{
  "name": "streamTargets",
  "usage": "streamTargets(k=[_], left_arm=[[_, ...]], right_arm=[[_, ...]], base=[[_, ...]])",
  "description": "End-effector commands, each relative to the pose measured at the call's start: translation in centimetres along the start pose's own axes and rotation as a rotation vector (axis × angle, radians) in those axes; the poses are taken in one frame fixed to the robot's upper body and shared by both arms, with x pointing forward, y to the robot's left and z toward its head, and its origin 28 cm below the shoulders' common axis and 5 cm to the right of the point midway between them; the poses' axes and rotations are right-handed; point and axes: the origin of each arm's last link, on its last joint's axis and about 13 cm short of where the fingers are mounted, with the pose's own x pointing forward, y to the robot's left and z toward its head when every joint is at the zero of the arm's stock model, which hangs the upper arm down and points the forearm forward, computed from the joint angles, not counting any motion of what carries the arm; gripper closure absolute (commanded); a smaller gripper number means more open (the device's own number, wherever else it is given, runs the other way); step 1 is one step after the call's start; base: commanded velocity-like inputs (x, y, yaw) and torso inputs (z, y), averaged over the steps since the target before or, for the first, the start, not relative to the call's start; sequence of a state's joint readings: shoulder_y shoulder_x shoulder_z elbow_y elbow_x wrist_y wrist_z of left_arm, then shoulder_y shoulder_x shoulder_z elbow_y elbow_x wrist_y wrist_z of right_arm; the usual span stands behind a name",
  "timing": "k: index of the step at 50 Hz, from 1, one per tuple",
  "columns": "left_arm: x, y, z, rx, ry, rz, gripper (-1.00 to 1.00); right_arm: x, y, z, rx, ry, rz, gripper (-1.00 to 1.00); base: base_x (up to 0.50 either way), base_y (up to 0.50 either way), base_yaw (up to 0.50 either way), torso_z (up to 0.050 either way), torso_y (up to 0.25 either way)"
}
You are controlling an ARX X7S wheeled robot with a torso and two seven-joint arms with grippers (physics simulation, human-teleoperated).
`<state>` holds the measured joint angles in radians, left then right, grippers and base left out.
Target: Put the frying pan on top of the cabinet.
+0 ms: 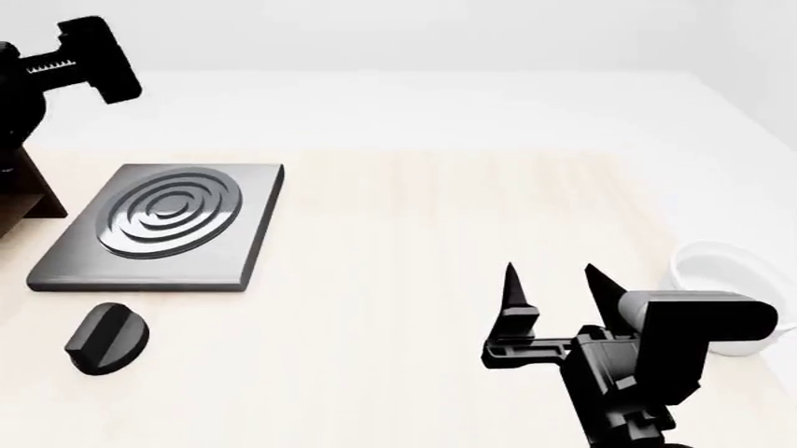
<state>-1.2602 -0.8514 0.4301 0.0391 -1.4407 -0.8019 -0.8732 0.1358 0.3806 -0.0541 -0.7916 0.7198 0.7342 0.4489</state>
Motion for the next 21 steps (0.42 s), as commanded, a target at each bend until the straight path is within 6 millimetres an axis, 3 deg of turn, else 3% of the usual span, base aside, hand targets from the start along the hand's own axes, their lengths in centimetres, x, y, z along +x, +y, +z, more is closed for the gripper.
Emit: streamTargets(k=[1,10,21], left_arm=[[-8.1,-3.3,-6.8,-0.018,-0.003,-0.314,-1.00],[-10.1,-4.2,-10.8,-0.059,-0.013,-0.455,-1.00],[-9.9,-4.3,-13.1,-0.068,0.033,-0.451,-1.00]], right_arm=[[0.0,0.1,0.1,0.001,-0.008,0.002,-1.00],[0.0,0.2,0.0,-0.028,-0.019,-0.005,-1.00],[0.4,0.3,-0.1,-0.036,-0.020,-0.005,-1.00]], base=[[0.00,0.00,0.00,0.000,0.000],[0.00,0.00,0.00,0.000,0.000],[0.00,0.00,0.00,0.000,0.000]])
